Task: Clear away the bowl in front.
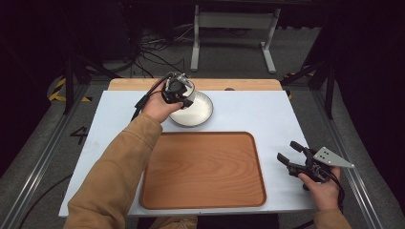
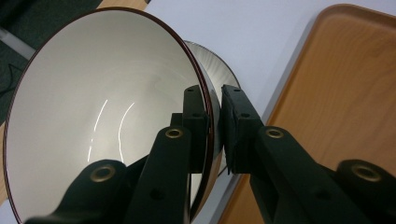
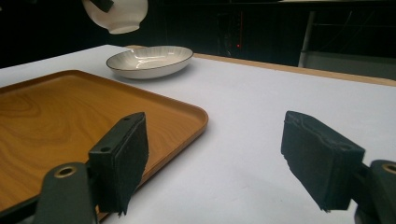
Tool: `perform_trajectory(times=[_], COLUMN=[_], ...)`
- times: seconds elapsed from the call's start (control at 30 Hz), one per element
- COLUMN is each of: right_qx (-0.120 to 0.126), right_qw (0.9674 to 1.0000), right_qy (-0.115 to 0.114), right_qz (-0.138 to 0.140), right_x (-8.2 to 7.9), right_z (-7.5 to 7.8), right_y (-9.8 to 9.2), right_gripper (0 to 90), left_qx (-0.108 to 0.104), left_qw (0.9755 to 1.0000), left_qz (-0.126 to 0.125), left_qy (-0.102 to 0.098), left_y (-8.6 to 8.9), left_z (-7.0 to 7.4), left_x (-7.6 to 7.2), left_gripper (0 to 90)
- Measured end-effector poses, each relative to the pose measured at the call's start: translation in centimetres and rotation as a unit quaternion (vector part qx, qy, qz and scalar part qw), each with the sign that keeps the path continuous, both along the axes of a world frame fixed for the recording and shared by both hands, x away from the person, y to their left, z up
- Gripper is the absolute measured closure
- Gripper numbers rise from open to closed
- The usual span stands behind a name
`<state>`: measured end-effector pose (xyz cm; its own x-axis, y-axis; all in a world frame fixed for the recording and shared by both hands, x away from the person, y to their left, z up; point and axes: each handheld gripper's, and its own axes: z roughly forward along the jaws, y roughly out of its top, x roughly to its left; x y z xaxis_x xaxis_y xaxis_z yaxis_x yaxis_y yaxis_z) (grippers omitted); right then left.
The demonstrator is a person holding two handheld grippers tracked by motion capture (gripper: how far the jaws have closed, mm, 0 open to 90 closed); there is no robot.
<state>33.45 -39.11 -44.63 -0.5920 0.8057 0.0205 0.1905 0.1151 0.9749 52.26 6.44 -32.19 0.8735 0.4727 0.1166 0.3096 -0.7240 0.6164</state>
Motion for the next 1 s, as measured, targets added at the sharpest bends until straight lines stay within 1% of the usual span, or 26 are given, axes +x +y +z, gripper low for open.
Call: perform_trajectory(times=[0.03, 0.1, 0.13, 0.23, 0.3, 0.4, 0.53, 0.6, 0.63, 0.8, 0.87, 0.9, 1.0], right_qx=[0.000, 0.001, 0.001, 0.000, 0.000, 0.000, -0.001, 0.000, 0.000, 0.000, -0.001, -0.001, 0.000], right_qw=[1.0000, 1.0000, 1.0000, 1.0000, 1.0000, 1.0000, 1.0000, 1.0000, 1.0000, 1.0000, 1.0000, 1.0000, 1.0000], right_qy=[0.000, 0.000, 0.000, -0.001, -0.001, -0.002, -0.003, -0.002, -0.002, -0.001, -0.002, -0.002, -0.002], right_qz=[-0.001, -0.001, -0.001, -0.001, -0.001, -0.001, 0.000, -0.001, -0.001, -0.001, -0.001, -0.001, -0.002], right_x=[0.0, 0.0, 0.0, -0.1, -0.1, -0.1, -0.1, -0.1, -0.1, -0.1, -0.1, -0.1, -0.1], right_z=[0.0, 0.0, 0.0, 0.0, 0.0, 0.1, 0.1, 0.1, 0.1, 0.1, 0.1, 0.1, 0.1], right_y=[0.0, 0.0, 0.0, 0.0, 0.0, 0.0, 0.0, 0.0, 0.0, 0.1, 0.1, 0.1, 0.0], right_gripper=[24.4, 24.4, 24.4, 24.4, 24.4, 24.4, 24.3, 24.4, 24.4, 24.4, 24.4, 24.4, 24.4], left_qx=[0.002, 0.002, 0.002, -0.002, -0.004, 0.002, 0.010, 0.008, 0.008, 0.022, 0.020, 0.020, 0.019], left_qw=[1.0000, 0.9999, 0.9999, 0.9995, 0.9990, 0.9982, 0.9970, 0.9962, 0.9962, 0.9943, 0.9934, 0.9934, 0.9924], left_qz=[-0.005, -0.014, -0.014, -0.031, -0.044, -0.060, -0.077, -0.086, -0.086, -0.104, -0.113, -0.113, -0.122], left_qy=[0.001, 0.002, 0.002, 0.002, 0.005, 0.004, 0.007, 0.007, 0.007, 0.000, -0.004, -0.004, -0.008], left_y=[0.1, 0.2, 0.2, 0.1, 0.1, 0.1, 0.1, 0.2, 0.2, 0.1, 0.1, 0.1, 0.2], left_z=[0.3, 0.6, 0.6, 1.0, 1.3, 1.5, 1.6, 1.6, 1.6, 2.0, 2.2, 2.2, 2.4], left_x=[-0.5, -1.1, -1.1, -2.3, -3.1, -4.1, -5.4, -6.0, -6.0, -7.9, -8.6, -8.6, -9.5], left_gripper=[81.0, 80.9, 80.9, 80.9, 80.9, 80.9, 80.9, 80.9, 80.9, 80.9, 80.9, 80.9, 80.9])
